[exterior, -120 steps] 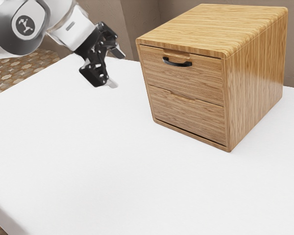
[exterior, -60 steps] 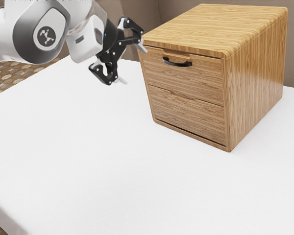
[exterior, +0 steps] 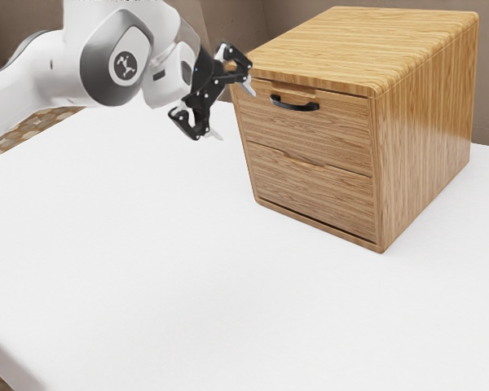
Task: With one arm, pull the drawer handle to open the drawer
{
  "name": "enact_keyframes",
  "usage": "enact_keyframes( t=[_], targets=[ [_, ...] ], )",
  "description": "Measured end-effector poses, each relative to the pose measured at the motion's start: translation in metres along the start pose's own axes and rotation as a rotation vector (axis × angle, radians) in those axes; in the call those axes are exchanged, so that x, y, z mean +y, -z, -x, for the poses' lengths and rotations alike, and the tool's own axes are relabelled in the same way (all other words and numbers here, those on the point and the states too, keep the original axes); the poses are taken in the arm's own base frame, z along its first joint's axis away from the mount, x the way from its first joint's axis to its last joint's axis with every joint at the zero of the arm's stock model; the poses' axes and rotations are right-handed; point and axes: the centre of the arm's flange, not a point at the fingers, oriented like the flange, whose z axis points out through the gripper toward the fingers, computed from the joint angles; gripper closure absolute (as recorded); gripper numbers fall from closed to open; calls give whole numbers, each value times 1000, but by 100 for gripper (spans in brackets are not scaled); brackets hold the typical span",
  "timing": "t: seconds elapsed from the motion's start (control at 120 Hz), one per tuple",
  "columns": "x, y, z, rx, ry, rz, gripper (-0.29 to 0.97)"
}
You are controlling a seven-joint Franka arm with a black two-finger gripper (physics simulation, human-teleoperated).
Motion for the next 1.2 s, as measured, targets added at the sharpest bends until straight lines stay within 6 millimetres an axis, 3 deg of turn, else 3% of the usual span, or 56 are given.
enact_keyframes(
  t=[0.1,0.217,0.392,0.45,0.583,0.808,1.2],
  targets=[
    [-4,0,-6,16,-20,-14,0],
    [-10,-11,-6,25,-32,-18,0],
    [-22,-27,-21,54,-67,-27,0],
    [-23,-32,-20,54,-71,-27,0],
    [-34,-13,-16,45,-64,-85,0],
    [-33,-19,-5,63,32,-104,0],
    [-30,-55,3,70,143,-71,0]
  ],
)
